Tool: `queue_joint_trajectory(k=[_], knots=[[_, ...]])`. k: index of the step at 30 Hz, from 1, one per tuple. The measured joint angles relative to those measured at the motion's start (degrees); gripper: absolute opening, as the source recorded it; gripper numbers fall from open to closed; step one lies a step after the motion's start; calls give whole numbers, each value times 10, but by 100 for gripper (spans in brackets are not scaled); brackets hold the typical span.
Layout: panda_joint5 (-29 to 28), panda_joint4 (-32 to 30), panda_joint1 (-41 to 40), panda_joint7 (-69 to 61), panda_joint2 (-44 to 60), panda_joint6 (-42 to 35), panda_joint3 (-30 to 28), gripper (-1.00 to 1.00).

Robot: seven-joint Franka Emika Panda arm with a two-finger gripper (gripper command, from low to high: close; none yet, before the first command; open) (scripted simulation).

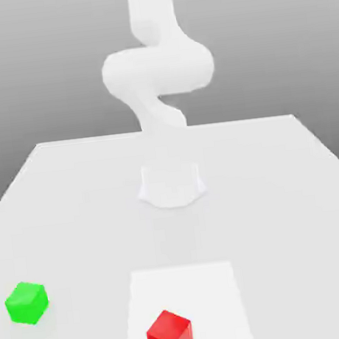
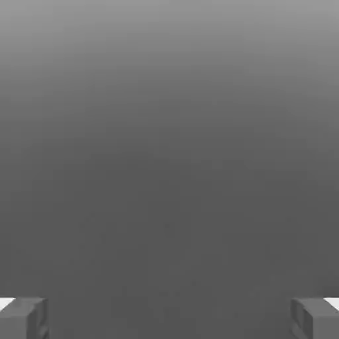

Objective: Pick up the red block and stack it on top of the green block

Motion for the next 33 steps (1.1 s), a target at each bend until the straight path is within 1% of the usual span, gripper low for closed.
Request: queue_joint_trajectory(k=[9,16,21,25,30,31,33], knots=[[-36,-27,-56,124,191,67,42,0],[-58,-47,-76,215,337,119,51,0],[-55,-62,-83,266,439,157,49,0],[-31,-75,-83,292,518,188,50,0],[-44,-64,-72,312,621,267,34,0],[-48,-62,-71,315,634,277,33,-100],[-48,-62,-71,315,634,277,33,-100]])
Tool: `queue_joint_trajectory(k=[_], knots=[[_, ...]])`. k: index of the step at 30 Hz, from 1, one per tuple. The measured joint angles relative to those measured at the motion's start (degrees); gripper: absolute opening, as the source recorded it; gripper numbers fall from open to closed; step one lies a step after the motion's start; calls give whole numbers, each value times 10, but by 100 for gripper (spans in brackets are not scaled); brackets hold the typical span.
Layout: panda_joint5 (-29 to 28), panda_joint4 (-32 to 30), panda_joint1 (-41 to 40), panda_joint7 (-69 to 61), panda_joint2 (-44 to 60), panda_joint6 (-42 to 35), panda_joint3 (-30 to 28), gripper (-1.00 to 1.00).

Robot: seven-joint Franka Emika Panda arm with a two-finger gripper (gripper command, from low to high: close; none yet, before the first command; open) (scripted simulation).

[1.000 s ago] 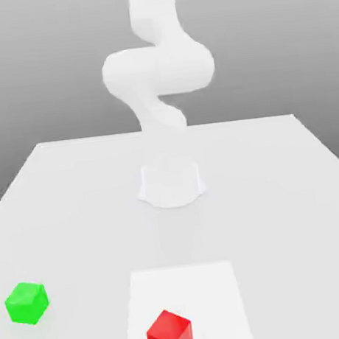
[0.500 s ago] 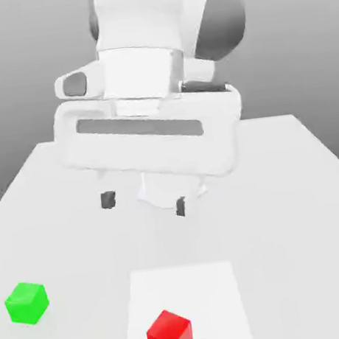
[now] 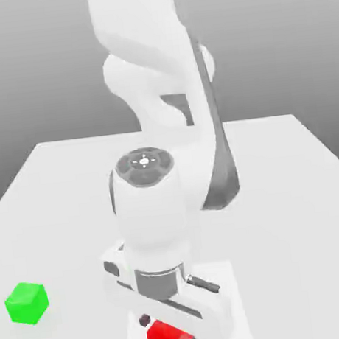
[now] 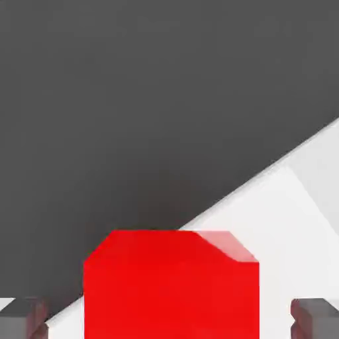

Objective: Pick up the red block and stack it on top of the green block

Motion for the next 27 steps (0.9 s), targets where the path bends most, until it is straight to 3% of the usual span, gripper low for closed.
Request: queue_joint_trajectory(k=[5,10,18,23,24,27], knots=[[0,0,0,0,-1,0,0,-100],[23,-15,-15,-16,-89,-74,11,-100],[64,-54,-150,-2,-165,-110,-116,-100],[110,-54,-195,-23,-95,-42,-136,-100],[115,-53,-198,-27,-82,-30,-133,100],[115,-53,-198,-27,-82,-30,-133,100]])
